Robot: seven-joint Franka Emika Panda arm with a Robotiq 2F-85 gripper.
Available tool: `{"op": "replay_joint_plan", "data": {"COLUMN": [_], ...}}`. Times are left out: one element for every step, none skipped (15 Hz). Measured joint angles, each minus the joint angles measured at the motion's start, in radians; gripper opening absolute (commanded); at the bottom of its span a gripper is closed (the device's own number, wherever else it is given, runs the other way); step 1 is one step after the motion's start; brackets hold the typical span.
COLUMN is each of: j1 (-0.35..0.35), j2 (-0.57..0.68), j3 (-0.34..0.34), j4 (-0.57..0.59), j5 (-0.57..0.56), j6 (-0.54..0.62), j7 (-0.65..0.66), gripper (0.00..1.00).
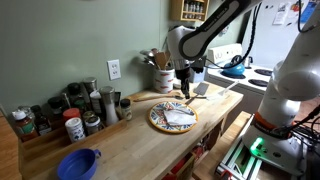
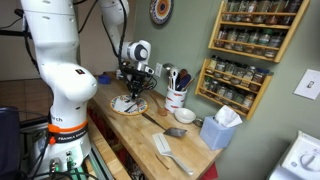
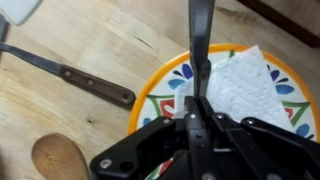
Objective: Move the dinner spoon from the paper towel to the white bowl
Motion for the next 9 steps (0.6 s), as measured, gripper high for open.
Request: {"op": "replay_joint_plan", "data": {"j1": [-0.017, -0.034, -0.051, -0.068, -0.084, -0.1, -0.115, -0.13, -0.137], "j2": [-0.024, -0.045, -0.064, -0.081, -0.095, -0.106, -0.115, -0.121, -0.121], "j3": [-0.012, -0.023, -0.033, -0.044, -0.055, -0.066, -0.077, -0.09, -0.097], "j4": [0.009, 0.014, 0.019, 0.021, 0.023, 0.024, 0.024, 0.023, 0.024], "j5": [-0.037, -0.08, -0.125, -0.168, -0.21, -0.251, -0.288, -0.314, -0.317], "j6": [-0.047, -0.077, -0.094, -0.099, -0.099, -0.096, -0.086, -0.068, -0.065], "j7": [-0.007, -0.01, -0.011, -0.012, -0.013, -0.013, -0.013, -0.013, -0.015], "gripper": [0.02, 0.02, 0.02, 0.02, 0.02, 0.02, 0.02, 0.07, 0.07]}}
